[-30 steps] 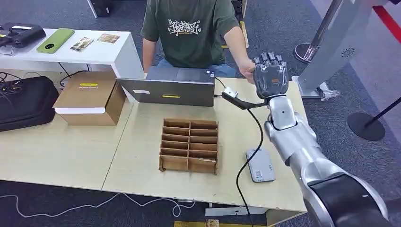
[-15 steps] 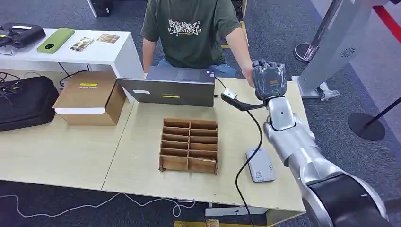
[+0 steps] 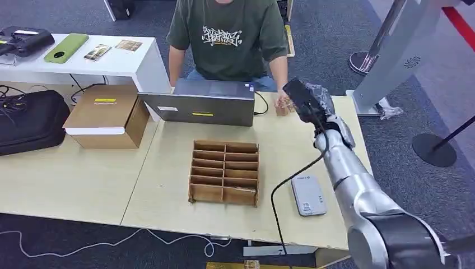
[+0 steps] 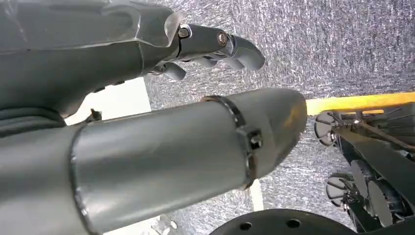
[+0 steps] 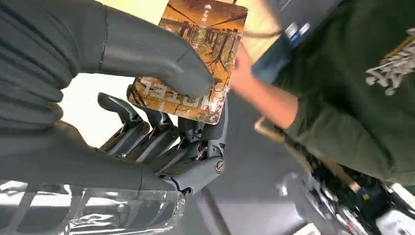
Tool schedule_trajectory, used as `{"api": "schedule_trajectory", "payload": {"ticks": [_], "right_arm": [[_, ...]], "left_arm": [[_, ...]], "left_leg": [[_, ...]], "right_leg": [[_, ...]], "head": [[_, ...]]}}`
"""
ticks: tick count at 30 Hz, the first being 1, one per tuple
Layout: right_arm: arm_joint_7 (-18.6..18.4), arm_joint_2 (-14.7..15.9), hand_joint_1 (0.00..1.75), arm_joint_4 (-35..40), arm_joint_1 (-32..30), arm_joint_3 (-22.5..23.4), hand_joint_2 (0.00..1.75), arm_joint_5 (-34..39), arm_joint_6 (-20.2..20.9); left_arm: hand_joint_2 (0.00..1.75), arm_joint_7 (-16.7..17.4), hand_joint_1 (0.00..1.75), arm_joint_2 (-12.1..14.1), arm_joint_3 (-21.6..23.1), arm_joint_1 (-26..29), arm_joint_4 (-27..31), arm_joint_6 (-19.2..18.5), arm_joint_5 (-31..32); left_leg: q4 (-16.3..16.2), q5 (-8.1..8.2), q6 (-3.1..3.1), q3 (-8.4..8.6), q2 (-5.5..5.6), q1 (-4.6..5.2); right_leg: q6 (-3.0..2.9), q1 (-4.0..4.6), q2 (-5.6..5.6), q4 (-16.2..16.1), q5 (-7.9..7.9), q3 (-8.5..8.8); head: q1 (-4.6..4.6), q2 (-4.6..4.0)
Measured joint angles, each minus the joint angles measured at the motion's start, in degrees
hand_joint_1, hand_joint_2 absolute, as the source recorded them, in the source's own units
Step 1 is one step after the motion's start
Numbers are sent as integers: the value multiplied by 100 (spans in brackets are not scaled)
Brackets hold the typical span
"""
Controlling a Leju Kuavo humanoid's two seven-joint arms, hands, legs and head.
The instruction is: Pass the card to the sensor for recognition and then transmit it.
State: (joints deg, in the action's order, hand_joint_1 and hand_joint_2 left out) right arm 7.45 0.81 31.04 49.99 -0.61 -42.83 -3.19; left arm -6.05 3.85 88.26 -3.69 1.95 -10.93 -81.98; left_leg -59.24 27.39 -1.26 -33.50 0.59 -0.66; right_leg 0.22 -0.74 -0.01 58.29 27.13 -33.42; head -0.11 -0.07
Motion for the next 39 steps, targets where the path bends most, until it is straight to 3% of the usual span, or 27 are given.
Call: {"api": "schedule_trajectory", "payload": {"ticks": [3,8,26,39], "right_arm": [[46,2,175,198,-72,335,175,486,283],[4,81,175,608,-315,522,175,793,284],[-536,654,175,2306,-1921,520,175,699,196],[-826,809,175,3650,-3474,845,175,799,343]], "left_arm": [[0,0,0,7,0,-2,-2,13,41],[0,0,0,2,0,-1,-2,33,41],[0,63,0,-61,0,-14,0,118,4],[0,72,0,-105,0,-16,0,136,-4]], "left_leg": [[0,0,0,0,0,0],[0,1,0,0,-2,1],[0,2,1,-3,3,1],[0,8,-2,-7,4,0]], "right_leg": [[0,0,1,-1,0,-2],[0,0,2,-3,0,-2],[2,0,-4,-5,2,-5],[5,0,-4,-5,7,-8]], "head": [[0,0],[0,0],[0,0],[0,0]]}}
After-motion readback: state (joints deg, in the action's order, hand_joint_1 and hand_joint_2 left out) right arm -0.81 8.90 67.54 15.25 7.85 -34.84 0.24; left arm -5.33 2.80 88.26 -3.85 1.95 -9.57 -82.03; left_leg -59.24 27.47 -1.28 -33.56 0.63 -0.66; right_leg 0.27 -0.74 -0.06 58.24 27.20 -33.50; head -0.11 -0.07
